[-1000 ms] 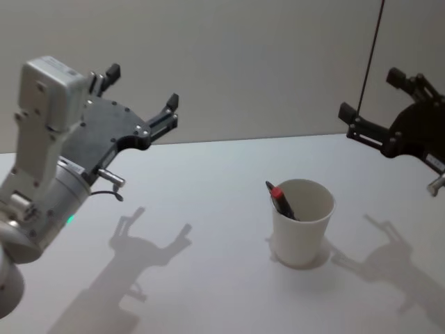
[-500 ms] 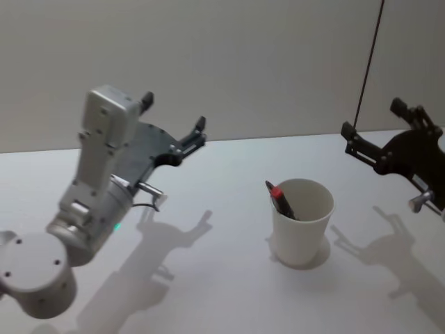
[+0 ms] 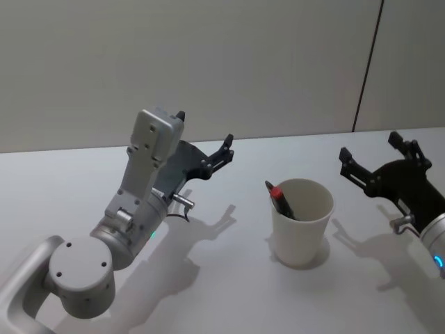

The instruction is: Place the pen into the pen holder.

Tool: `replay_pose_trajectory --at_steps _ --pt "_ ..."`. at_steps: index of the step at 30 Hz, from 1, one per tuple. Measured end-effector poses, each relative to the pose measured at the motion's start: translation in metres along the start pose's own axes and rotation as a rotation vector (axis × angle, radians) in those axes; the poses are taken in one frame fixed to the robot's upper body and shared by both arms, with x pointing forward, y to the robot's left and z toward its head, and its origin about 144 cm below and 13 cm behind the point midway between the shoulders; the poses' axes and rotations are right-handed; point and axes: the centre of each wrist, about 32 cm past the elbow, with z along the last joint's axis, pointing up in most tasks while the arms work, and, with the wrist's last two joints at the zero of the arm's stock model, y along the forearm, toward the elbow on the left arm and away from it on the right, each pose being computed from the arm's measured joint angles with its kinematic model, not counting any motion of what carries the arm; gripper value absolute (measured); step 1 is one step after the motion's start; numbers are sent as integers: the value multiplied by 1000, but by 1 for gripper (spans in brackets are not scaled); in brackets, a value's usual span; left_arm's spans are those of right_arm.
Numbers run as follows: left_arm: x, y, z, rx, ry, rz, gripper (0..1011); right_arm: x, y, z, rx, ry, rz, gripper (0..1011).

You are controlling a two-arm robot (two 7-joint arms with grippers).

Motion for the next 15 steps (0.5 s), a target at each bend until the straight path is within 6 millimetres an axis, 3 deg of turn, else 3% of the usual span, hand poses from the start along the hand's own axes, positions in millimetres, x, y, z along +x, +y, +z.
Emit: replay_pose_trajectory --at_steps 15 --pt "-1 -1 -1 1 1 -1 1001 -4 0 -5 -11 6 -16 1002"
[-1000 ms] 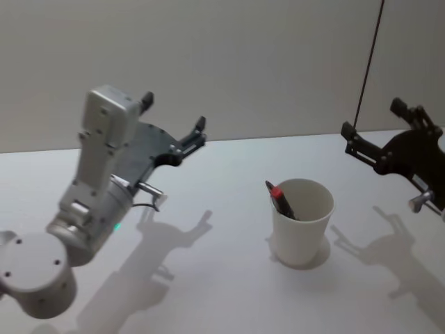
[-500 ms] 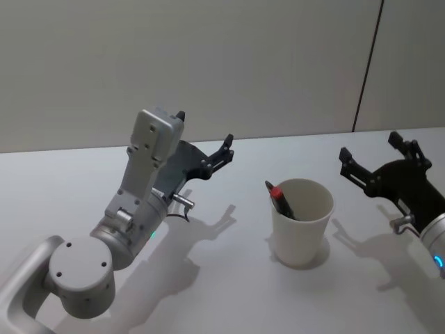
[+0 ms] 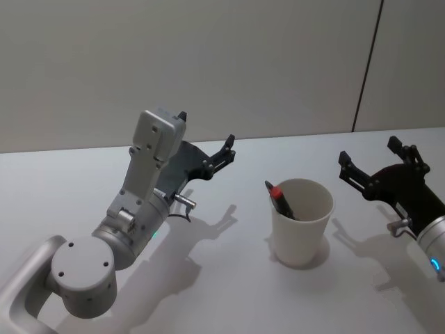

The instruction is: Place the pen into the pen holder.

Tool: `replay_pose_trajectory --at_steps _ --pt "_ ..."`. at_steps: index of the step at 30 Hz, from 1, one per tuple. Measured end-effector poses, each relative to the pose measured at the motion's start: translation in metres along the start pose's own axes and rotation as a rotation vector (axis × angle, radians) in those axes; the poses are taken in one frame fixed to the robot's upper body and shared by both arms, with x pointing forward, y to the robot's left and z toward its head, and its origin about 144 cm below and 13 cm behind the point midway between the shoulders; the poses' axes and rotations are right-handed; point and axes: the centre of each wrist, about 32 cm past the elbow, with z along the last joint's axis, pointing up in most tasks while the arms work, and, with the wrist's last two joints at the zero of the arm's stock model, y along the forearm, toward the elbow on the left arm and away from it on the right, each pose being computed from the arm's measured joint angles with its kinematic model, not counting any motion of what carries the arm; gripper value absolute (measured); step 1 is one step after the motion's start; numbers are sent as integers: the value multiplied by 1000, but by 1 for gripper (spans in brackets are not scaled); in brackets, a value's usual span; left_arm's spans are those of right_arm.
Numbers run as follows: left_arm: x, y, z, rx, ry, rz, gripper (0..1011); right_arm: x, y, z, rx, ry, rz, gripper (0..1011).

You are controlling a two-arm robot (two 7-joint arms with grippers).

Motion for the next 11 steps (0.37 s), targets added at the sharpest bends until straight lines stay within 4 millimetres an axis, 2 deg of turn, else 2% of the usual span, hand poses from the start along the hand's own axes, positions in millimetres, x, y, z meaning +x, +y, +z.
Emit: replay_pose_trajectory --at_steps 11 --pt "0 0 0 0 0 0 1001 0 0 0 0 0 0 1002"
